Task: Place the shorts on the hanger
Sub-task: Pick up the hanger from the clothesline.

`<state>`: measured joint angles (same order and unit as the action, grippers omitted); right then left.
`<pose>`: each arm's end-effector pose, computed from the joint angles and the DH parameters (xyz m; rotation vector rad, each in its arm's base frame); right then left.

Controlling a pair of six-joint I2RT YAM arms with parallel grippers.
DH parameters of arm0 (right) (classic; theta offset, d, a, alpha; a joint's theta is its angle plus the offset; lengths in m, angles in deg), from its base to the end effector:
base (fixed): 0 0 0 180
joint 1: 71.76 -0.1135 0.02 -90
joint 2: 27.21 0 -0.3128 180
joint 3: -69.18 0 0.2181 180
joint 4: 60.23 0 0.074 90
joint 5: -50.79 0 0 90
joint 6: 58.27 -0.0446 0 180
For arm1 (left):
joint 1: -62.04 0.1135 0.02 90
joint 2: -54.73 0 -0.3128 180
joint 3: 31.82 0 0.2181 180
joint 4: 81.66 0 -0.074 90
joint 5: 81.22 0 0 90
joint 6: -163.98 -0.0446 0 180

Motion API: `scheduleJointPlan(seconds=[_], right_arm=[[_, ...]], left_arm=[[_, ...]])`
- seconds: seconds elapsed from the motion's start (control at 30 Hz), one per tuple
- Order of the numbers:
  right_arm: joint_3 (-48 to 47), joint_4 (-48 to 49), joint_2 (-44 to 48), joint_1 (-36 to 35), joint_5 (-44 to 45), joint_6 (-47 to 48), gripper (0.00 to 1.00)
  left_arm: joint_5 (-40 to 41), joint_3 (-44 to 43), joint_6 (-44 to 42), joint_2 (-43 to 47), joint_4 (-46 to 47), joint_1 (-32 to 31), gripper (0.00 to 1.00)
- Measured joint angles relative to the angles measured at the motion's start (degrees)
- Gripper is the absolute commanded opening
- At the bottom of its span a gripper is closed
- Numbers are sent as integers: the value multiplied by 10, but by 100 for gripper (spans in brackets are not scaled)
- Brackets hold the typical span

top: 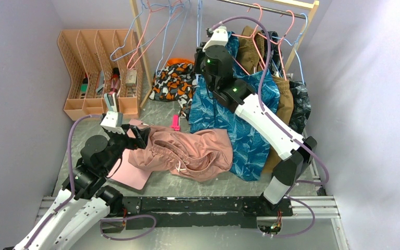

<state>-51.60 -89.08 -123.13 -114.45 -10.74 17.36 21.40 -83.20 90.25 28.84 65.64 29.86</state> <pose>0.2813 0.2306 0.5084 -0.0243 1.6437 0.3561 0.0493 -0.0195 0.3292 0.0714 1.7120 -0.4448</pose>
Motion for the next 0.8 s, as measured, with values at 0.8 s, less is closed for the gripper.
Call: scheduleJointPlan(seconds=[0.8], right_arm=[[170, 209, 70, 1, -27, 71, 0]], left_arm=[[0, 0, 0, -7, 2, 0, 89]])
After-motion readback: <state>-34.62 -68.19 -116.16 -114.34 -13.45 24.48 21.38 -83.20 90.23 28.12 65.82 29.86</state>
